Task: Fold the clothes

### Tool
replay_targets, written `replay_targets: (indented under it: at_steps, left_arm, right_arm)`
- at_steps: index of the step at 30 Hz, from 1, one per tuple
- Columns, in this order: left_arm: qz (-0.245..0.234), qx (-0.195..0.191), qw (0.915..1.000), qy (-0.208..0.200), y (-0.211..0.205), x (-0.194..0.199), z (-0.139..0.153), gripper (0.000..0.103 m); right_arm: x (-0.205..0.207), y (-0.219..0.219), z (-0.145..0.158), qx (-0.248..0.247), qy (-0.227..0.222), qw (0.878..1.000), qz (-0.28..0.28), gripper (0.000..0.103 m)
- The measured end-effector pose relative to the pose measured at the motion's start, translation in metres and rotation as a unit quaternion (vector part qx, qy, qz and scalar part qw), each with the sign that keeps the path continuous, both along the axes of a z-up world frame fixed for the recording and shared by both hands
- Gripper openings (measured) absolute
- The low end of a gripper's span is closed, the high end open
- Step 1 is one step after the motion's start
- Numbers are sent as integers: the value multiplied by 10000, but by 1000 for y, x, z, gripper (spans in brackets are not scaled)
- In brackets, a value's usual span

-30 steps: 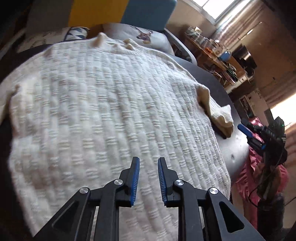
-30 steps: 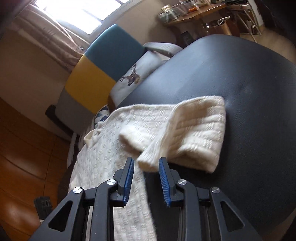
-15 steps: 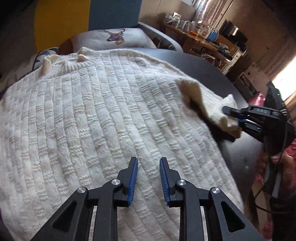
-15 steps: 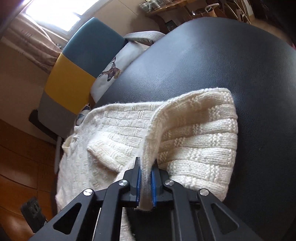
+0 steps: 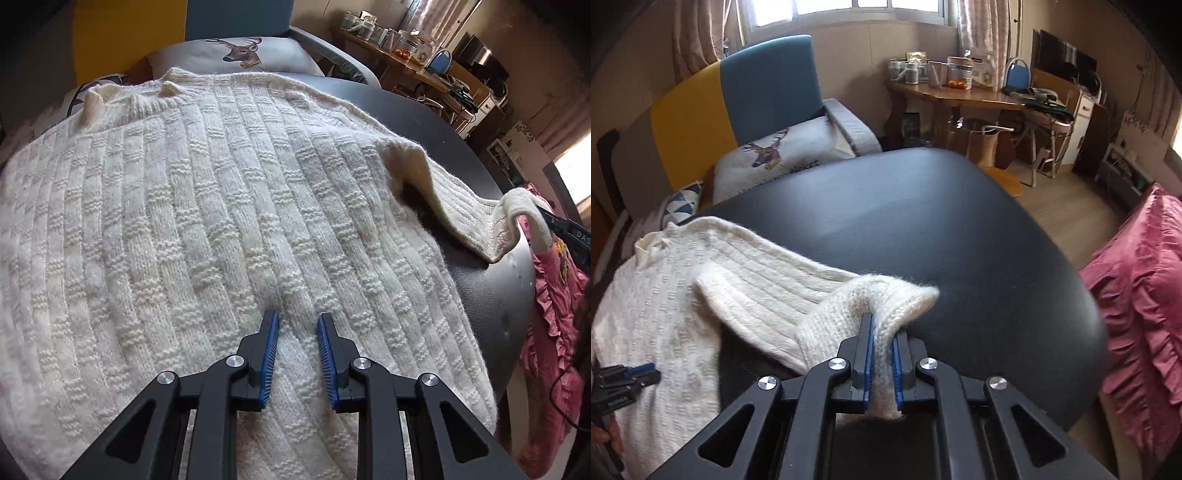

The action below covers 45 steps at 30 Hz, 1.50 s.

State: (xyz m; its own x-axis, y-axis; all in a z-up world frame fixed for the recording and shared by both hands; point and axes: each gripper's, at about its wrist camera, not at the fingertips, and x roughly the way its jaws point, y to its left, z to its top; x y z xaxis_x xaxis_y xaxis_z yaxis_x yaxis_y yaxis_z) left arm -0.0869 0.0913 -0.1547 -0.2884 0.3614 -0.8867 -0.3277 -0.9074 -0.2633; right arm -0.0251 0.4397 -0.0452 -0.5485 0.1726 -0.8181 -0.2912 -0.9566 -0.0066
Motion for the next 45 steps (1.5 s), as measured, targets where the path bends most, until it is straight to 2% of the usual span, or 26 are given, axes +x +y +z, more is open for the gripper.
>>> replay_targets:
  at_steps: [3, 7, 11, 13, 15, 18, 20, 23, 26, 29, 31, 33, 39, 43, 45]
  left_arm:
    - [-5, 7, 10000, -22, 0, 1, 0, 24]
    - [-23, 40, 10000, -75, -2, -1, -1, 24]
    - [-38, 23, 9999, -123, -2, -3, -1, 24]
    - [-50, -25, 9999, -117, -1, -3, 0, 24]
    - [-75, -92, 9999, -108, 1, -3, 1, 24]
    - [-274, -235, 9991, -231, 6, -6, 10, 24]
    - [-453, -40, 9988, -194, 5, -15, 28, 24]
    - [-517, 347, 9980, 90, 1, -41, 66, 24]
    - [-662, 564, 9958, 290, 11, -75, 93, 24]
    - [-1175, 509, 9913, 320, 43, -105, 101, 24]
    - [-1501, 351, 9878, 234, 68, -123, 96, 24]
    - [-1682, 329, 9852, -94, 90, -141, 85, 24]
    - [-1677, 161, 9814, -921, 132, -182, 43, 24]
    - [-1566, -294, 9820, -1019, 152, -197, 14, 23]
    - [-1411, -429, 9848, -913, 155, -199, 3, 20]
  right_arm:
    - [11, 32, -10, 348, -331, 9985, -264, 7]
    - [25, 65, -39, 555, -828, 9937, -504, 8]
    - [38, 87, -66, 425, -1072, 9912, -651, 7]
    - [40, 93, -71, 322, -1030, 9918, -680, 8]
    - [40, 104, -72, -45, -871, 9938, -696, 11]
    - [42, 118, -56, -310, -588, 9941, -858, 16]
    - [49, 114, -32, -189, -211, 9958, -869, 24]
    - [58, 92, -15, -405, 124, 9978, -511, 24]
    - [57, 67, -29, -621, -60, 9978, -225, 24]
    - [51, 50, -51, -632, -338, 9973, -136, 24]
    - [46, 45, -63, -591, -477, 9970, -154, 24]
    - [45, 41, -71, -582, -572, 9964, -209, 24]
    - [41, 48, -88, -577, -706, 9951, -386, 24]
    - [36, 54, -96, -570, -706, 9949, -430, 24]
    - [33, 58, -97, -581, -700, 9948, -464, 24]
